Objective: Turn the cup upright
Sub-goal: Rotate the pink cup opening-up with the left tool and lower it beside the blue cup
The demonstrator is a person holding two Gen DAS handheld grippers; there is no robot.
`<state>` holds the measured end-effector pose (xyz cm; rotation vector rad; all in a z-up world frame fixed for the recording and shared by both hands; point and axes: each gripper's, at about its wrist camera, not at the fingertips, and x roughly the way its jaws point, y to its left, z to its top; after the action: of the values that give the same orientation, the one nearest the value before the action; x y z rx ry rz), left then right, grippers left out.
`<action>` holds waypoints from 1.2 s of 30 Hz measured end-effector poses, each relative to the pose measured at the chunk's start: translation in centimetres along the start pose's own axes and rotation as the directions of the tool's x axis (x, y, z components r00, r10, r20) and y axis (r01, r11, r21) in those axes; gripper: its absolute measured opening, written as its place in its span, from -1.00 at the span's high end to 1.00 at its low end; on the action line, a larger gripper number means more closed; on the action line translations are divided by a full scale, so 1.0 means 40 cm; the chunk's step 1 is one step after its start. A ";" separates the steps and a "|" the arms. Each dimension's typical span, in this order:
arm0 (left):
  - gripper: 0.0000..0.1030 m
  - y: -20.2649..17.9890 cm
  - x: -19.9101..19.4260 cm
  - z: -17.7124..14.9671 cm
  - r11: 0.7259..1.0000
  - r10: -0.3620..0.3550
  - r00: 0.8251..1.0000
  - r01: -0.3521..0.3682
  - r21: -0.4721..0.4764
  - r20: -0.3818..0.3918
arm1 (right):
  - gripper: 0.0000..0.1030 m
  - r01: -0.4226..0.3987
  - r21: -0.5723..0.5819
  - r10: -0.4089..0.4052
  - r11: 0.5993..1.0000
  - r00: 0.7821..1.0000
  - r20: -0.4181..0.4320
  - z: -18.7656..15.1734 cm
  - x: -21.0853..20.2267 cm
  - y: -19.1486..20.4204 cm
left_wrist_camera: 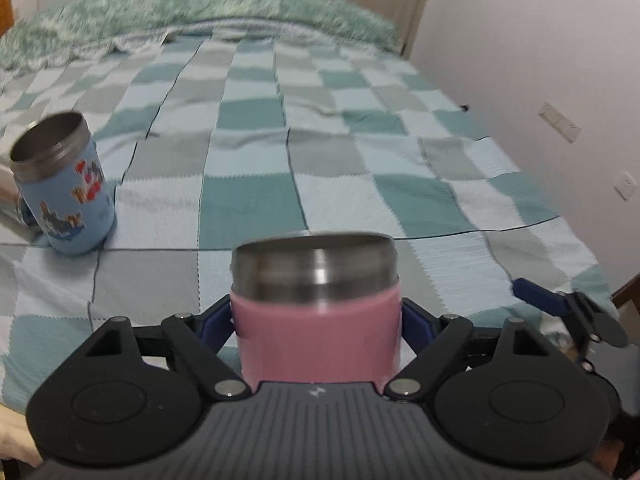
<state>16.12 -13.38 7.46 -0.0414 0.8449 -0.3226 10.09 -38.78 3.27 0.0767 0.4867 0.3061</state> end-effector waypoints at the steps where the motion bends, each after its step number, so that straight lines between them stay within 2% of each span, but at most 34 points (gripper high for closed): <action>1: -0.66 0.004 -0.012 -0.001 1.000 -0.011 1.000 0.011 0.003 0.013 | -1.00 -0.005 0.015 0.005 1.000 1.000 0.011 -0.001 -0.001 0.005; 6: -0.65 0.024 -0.072 0.004 0.999 -0.022 0.992 0.018 0.032 0.121 | -1.00 -0.032 0.056 0.028 0.998 0.997 0.073 0.006 0.011 0.058; 11: -0.65 0.056 -0.086 0.046 0.996 0.045 0.968 -0.061 0.059 0.245 | -1.00 -0.004 0.049 -0.002 0.999 0.992 0.127 0.029 0.040 0.111; 14: -0.66 0.085 -0.048 0.077 0.988 0.122 0.942 -0.145 0.053 0.313 | -1.00 0.025 0.056 -0.034 0.998 0.986 0.162 0.037 0.058 0.124; 16: -0.66 0.112 -0.004 0.098 0.981 0.164 0.930 -0.188 0.043 0.329 | -1.00 0.041 0.063 -0.051 0.997 0.983 0.176 0.035 0.071 0.126; 20: -0.66 0.171 0.125 0.119 0.972 0.210 0.932 -0.232 0.039 0.297 | -1.00 0.067 0.074 -0.079 0.995 0.981 0.175 0.026 0.096 0.126; 21: -0.66 0.187 0.161 0.117 0.972 0.210 0.936 -0.232 0.046 0.283 | -1.00 0.071 0.072 -0.083 0.995 0.981 0.177 0.026 0.101 0.127; 22: -0.66 0.193 0.172 0.105 0.971 0.193 0.919 -0.229 0.066 0.345 | -1.00 0.075 0.068 -0.086 0.995 0.980 0.178 0.024 0.101 0.130; 23: -0.66 0.199 0.173 0.096 0.969 0.172 0.911 -0.225 0.101 0.375 | -1.00 0.077 0.064 -0.088 0.995 0.980 0.179 0.023 0.102 0.131; 26: -0.66 0.194 0.174 0.091 0.966 0.169 0.909 -0.229 0.117 0.382 | -1.00 0.080 0.047 -0.087 0.996 0.980 0.179 0.020 0.103 0.135; 28: -0.84 0.190 0.167 0.087 0.965 0.166 0.907 -0.230 0.124 0.387 | -1.00 0.086 0.040 -0.092 0.996 0.980 0.177 0.018 0.106 0.137; 29: -1.00 0.189 0.159 0.085 0.965 0.164 0.902 -0.230 0.126 0.399 | -1.00 0.088 0.041 -0.094 0.995 0.980 0.176 0.018 0.106 0.137; 33: -1.00 0.184 0.094 0.056 0.970 0.151 0.877 -0.221 0.105 0.455 | -1.00 0.092 0.035 -0.097 0.995 0.977 0.191 0.013 0.096 0.147; 36: -1.00 0.186 0.008 0.019 0.974 0.138 0.847 -0.209 0.082 0.513 | -1.00 0.100 0.015 -0.101 0.995 0.972 0.213 0.009 0.084 0.157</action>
<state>18.85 -6.46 6.52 0.0762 0.2973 -0.1817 11.40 -31.78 2.98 0.0880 0.2770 0.1944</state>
